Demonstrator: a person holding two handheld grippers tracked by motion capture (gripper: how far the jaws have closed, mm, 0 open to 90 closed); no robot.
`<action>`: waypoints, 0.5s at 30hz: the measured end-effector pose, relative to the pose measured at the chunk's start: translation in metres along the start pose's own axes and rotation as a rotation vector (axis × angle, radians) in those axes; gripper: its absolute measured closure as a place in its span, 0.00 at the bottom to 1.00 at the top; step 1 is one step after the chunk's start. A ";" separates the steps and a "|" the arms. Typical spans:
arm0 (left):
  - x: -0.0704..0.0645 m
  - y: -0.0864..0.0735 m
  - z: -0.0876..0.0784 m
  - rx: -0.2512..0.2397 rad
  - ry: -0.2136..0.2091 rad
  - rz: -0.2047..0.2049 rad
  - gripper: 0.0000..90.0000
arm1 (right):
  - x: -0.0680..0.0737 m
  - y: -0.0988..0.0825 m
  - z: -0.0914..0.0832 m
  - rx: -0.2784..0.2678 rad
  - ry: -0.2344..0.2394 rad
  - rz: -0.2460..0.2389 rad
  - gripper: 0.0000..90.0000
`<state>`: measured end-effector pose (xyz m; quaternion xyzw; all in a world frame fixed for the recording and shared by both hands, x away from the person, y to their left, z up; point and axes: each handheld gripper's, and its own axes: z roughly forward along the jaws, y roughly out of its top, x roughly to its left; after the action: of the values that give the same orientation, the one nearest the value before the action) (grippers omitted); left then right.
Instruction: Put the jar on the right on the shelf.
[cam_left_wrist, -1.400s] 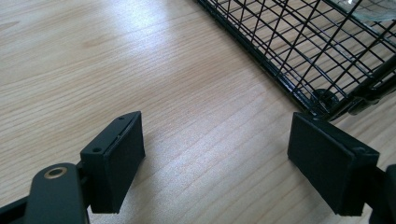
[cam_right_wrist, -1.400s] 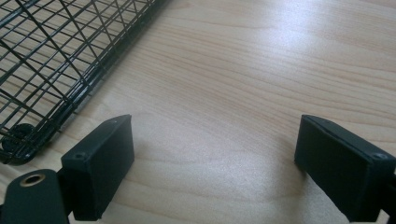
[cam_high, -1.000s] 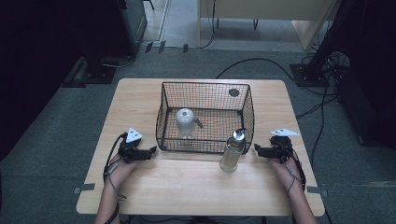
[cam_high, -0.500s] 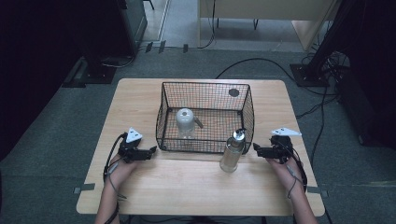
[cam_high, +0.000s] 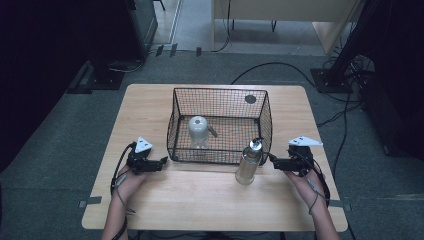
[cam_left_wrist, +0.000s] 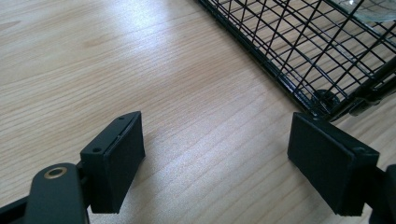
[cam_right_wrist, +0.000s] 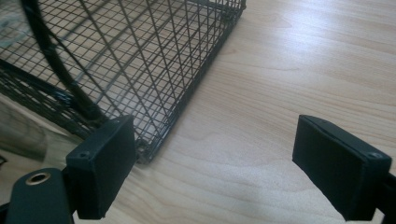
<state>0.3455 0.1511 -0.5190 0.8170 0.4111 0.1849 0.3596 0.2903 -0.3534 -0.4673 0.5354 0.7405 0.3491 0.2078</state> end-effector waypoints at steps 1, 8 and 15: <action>0.000 0.000 0.000 0.000 0.000 0.000 0.21 | 0.001 0.001 -0.002 0.000 0.003 -0.002 0.15; 0.000 0.000 0.000 0.000 0.000 0.000 0.21 | 0.004 0.006 -0.014 0.003 0.011 -0.002 0.15; 0.000 0.000 0.000 0.000 0.000 0.000 0.21 | 0.015 0.012 -0.028 -0.011 0.036 -0.026 0.15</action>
<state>0.3455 0.1511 -0.5190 0.8169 0.4112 0.1849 0.3597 0.2740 -0.3450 -0.4391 0.5182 0.7490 0.3601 0.2020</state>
